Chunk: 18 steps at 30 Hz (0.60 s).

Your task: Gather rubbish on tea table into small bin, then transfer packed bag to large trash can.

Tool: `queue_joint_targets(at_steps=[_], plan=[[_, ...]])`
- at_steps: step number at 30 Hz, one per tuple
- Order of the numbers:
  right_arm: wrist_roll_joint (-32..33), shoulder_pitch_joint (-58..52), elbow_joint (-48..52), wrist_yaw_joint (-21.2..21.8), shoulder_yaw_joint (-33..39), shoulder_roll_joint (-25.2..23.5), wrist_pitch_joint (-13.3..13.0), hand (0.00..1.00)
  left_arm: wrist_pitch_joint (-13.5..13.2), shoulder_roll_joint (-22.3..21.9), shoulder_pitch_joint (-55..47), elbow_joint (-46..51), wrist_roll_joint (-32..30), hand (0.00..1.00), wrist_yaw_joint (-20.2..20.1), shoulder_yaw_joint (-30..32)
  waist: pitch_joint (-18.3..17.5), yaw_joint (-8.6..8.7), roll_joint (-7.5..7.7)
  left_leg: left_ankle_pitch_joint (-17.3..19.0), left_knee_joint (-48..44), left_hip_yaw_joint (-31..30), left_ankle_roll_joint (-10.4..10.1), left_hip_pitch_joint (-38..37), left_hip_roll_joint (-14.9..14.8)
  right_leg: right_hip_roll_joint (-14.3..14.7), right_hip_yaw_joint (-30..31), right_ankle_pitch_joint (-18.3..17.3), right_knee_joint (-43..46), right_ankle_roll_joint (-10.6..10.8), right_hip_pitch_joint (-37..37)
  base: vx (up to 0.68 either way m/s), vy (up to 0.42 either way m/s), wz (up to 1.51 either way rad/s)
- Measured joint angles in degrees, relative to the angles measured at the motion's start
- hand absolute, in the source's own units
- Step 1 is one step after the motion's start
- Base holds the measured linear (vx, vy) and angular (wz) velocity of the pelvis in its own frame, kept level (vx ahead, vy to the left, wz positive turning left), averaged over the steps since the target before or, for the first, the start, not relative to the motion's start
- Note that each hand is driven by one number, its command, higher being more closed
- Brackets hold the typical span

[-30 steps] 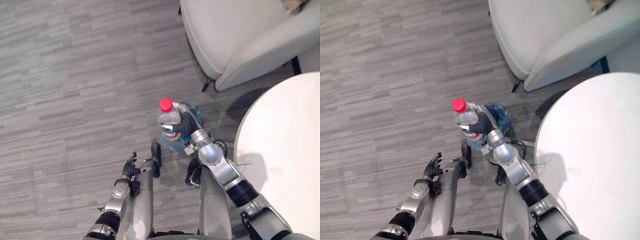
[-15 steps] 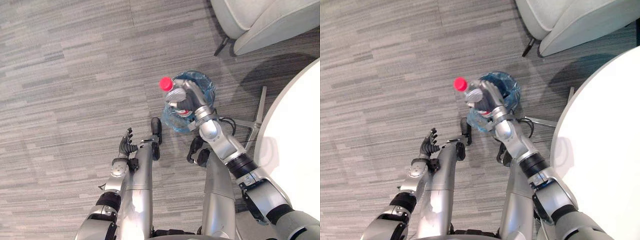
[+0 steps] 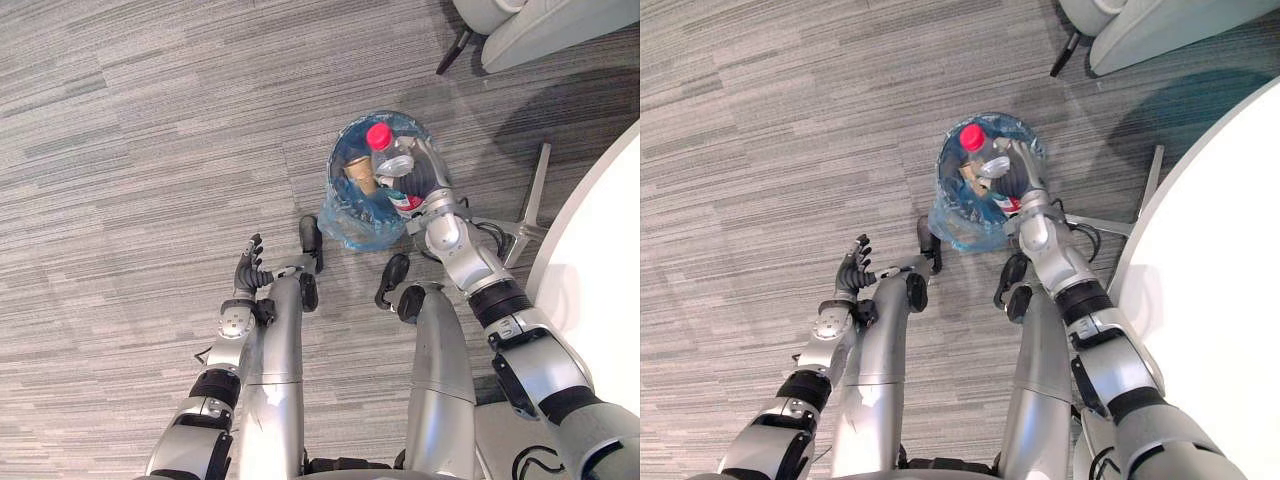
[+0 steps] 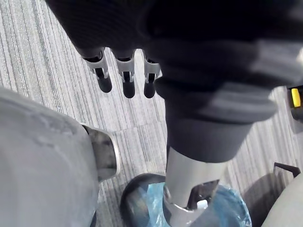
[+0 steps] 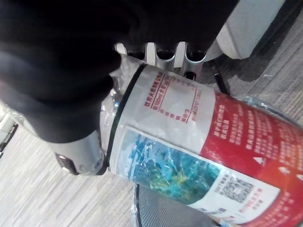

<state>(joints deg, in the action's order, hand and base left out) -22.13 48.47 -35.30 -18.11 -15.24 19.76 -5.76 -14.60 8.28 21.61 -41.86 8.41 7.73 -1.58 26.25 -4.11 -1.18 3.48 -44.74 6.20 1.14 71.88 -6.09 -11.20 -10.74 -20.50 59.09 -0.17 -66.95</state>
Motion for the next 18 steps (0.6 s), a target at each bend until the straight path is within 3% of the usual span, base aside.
queue_joint_targets(at_steps=[9,10,18], plan=[[1.28,1.83,-1.74,-0.56,-0.38,-0.84,-0.03,1.0,-1.03,-0.08,0.02,2.05,0.06,0.0,0.0,0.01,0.0,-0.54,0.0,0.2,-1.14,-0.02,-0.33,2.41,-0.03,-0.2,0.26,-0.35,1.85,-0.54,-2.69,-0.03,-0.007,0.01],[1.27,1.84,-1.73,-0.57,-0.38,-0.85,-0.03,0.0,-1.08,-0.1,0.02,2.1,0.07,0.0,0.0,0.01,0.0,-0.6,0.0,0.2,-1.14,-0.11,-0.33,2.49,-0.04,-0.19,0.2,-0.38,1.89,-0.58,-2.73,0.0,0.0,0.0],[1.27,1.84,-1.61,-0.7,-0.26,-1.39,-0.11,0.0,-1.07,-0.24,0.02,3.06,0.06,0.0,0.04,-0.03,-0.01,-1.08,0.0,-0.04,-1.19,-0.44,-0.44,3.18,-0.05,-0.11,-0.07,-0.4,2.12,-0.62,-3.39,0.0,0.0,0.0]])
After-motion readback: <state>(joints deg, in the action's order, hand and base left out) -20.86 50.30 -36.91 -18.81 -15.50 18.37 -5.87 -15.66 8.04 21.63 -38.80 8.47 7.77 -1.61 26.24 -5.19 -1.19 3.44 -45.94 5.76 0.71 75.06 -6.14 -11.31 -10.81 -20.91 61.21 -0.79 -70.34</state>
